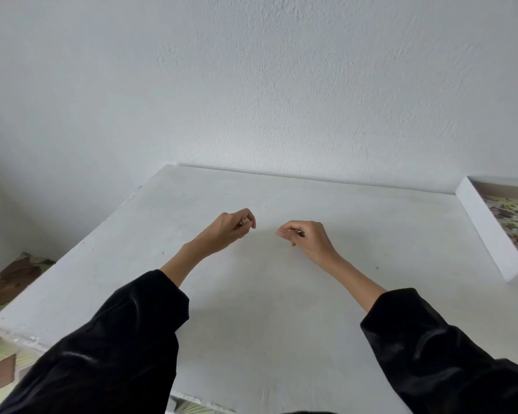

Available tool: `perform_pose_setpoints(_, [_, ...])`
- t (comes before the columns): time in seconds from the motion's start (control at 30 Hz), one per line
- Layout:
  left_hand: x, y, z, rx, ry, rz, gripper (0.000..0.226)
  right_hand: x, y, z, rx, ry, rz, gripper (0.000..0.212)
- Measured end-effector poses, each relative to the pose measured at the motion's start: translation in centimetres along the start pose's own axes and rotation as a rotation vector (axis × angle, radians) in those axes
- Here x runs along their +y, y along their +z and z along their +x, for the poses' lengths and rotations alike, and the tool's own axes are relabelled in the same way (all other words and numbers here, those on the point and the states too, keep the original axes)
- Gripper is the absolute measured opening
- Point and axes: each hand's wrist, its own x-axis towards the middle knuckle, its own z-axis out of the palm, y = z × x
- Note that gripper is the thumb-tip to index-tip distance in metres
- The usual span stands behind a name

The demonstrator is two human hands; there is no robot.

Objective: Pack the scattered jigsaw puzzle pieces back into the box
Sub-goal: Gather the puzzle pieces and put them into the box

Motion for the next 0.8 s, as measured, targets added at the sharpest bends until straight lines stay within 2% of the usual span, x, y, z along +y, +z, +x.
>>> perform_pose_setpoints(0.1, [1.7,0.9,0.4,0.011,0.048,-0.047,0.013,0.5,-2.4,-1.1,0.038,-0.011,0.04,0.016])
perform_pose_setpoints(0.27, [4.9,3.1,1.6,-0.01,0.076,-0.024,0.022,1.8,-5.7,-2.5,0.093,-0.007,-0.016,0.024])
perform_pose_setpoints(0.33, [5.9,4.2,1.9,-0.008,0.072,-0.013,0.024,2.3,-6.7,-3.2,0.038,-0.004,-0.073,0.022])
perform_pose_setpoints(0.47, [7.3,5.6,1.9,0.029,0.068,-0.021,0.025,2.4,-7.2,-4.1,-0.09,-0.01,-0.194,0.034])
perform_pose_setpoints(0.67, [7.9,5.6,0.8,0.136,0.032,-0.033,0.024,1.7,-6.2,-3.9,-0.146,0.031,-0.274,0.046])
perform_pose_setpoints(0.8, [7.4,5.8,-0.4,0.152,-0.001,-0.023,0.025,1.7,-5.5,-3.4,-0.16,0.044,-0.314,0.037])
